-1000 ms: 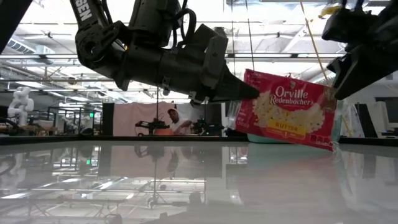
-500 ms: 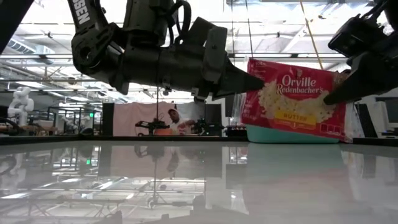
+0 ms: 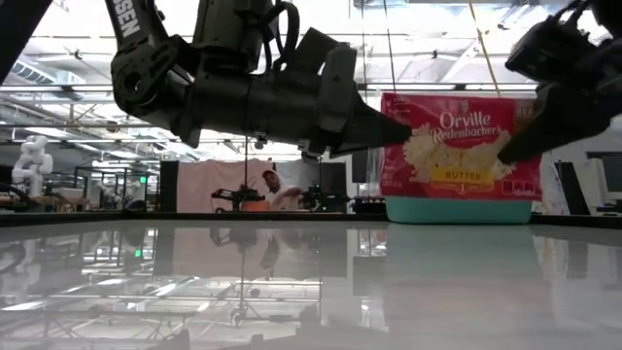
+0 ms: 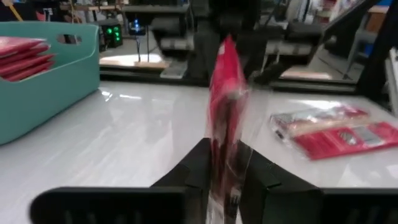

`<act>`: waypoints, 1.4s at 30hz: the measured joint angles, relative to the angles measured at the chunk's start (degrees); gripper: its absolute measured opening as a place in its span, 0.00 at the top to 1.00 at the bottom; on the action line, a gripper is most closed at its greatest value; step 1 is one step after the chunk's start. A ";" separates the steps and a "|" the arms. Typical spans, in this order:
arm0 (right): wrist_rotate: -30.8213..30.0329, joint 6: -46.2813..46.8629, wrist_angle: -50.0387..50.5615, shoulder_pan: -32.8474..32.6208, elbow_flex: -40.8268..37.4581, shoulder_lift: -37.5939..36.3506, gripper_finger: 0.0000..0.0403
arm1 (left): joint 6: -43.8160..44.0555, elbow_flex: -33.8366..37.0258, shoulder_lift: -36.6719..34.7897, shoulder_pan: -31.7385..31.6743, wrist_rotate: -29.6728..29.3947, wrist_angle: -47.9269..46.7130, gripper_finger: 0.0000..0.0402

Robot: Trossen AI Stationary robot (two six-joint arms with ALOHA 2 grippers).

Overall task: Sort popcorn bags into baskets
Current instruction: Put the red popcorn bag into the green bin

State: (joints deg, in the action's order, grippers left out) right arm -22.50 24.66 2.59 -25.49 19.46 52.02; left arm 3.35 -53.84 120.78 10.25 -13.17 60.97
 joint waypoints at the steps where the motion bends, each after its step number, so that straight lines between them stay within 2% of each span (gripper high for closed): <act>1: 0.02 -0.11 1.75 0.17 0.97 -0.27 0.96 | -0.46 0.00 -0.08 0.10 -0.04 -0.71 0.83; 6: 0.29 -1.99 15.21 1.37 7.88 -2.29 0.98 | -2.72 0.00 -0.70 1.19 -3.48 -0.62 0.63; 11: 3.21 -6.12 30.23 3.77 15.79 -5.46 0.98 | -2.75 -0.04 -3.29 2.17 -13.01 -1.51 0.43; 17: 4.16 -9.25 47.60 11.59 27.80 -7.73 0.98 | -4.37 -0.02 -8.18 3.02 -20.81 -8.81 0.32; 21: 4.35 -16.00 54.67 19.89 35.38 -7.54 0.98 | -3.09 -0.04 -10.12 2.86 -20.95 -11.43 0.32; 28: 5.38 -31.94 56.31 38.63 45.75 -5.51 0.98 | -0.67 -0.02 -10.28 2.90 -19.85 -11.52 0.40; 34: 14.78 -44.00 53.86 55.43 50.88 0.02 0.98 | 0.32 -0.02 -10.28 3.19 -19.82 -11.66 0.47; 39: 23.85 -49.11 53.50 68.46 51.63 7.22 0.98 | 1.33 -0.02 -10.28 4.16 -19.65 -13.57 0.51; 42: 27.10 -50.29 53.70 75.22 51.63 11.75 0.98 | 1.47 -0.02 -10.28 4.72 -19.63 -14.41 0.54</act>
State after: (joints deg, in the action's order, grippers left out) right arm 4.60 -25.63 56.29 49.73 71.09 63.77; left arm 4.82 -53.87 110.50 14.96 -32.80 46.56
